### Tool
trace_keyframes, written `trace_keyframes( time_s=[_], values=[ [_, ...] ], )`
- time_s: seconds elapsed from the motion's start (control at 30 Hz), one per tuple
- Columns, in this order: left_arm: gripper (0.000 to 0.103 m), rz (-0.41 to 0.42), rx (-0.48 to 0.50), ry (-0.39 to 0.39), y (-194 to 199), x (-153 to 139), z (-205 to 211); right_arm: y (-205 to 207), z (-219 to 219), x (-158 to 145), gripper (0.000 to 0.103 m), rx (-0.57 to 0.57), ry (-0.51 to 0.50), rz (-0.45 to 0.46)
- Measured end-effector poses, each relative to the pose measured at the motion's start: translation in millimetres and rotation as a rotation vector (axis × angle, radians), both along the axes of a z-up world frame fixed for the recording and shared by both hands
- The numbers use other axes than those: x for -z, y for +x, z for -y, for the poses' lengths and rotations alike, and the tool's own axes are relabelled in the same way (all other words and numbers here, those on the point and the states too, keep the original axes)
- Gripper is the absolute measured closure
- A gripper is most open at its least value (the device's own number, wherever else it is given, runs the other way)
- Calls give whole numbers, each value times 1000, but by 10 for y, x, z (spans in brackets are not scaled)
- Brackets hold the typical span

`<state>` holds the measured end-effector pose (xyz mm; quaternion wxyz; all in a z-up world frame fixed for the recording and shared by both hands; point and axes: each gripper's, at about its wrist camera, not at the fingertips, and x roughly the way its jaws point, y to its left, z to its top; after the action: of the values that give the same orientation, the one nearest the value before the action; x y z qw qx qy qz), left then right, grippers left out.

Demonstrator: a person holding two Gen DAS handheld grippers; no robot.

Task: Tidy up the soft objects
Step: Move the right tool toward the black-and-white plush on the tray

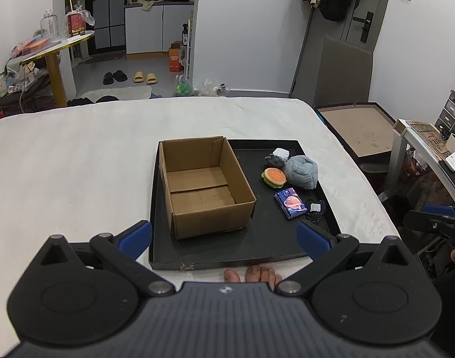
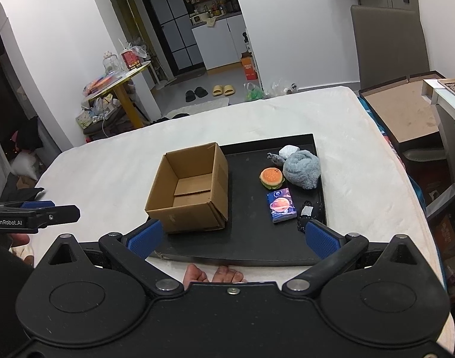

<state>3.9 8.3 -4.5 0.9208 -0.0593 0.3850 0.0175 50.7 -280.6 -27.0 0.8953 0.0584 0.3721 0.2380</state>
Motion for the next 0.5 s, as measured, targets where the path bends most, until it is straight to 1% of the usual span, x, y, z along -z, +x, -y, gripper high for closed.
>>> trace_keyframes(
  time_s=[0.5],
  values=[
    [0, -23, -27, -16, 209, 217, -101, 239, 9, 225, 0, -1, -9, -20]
  ],
)
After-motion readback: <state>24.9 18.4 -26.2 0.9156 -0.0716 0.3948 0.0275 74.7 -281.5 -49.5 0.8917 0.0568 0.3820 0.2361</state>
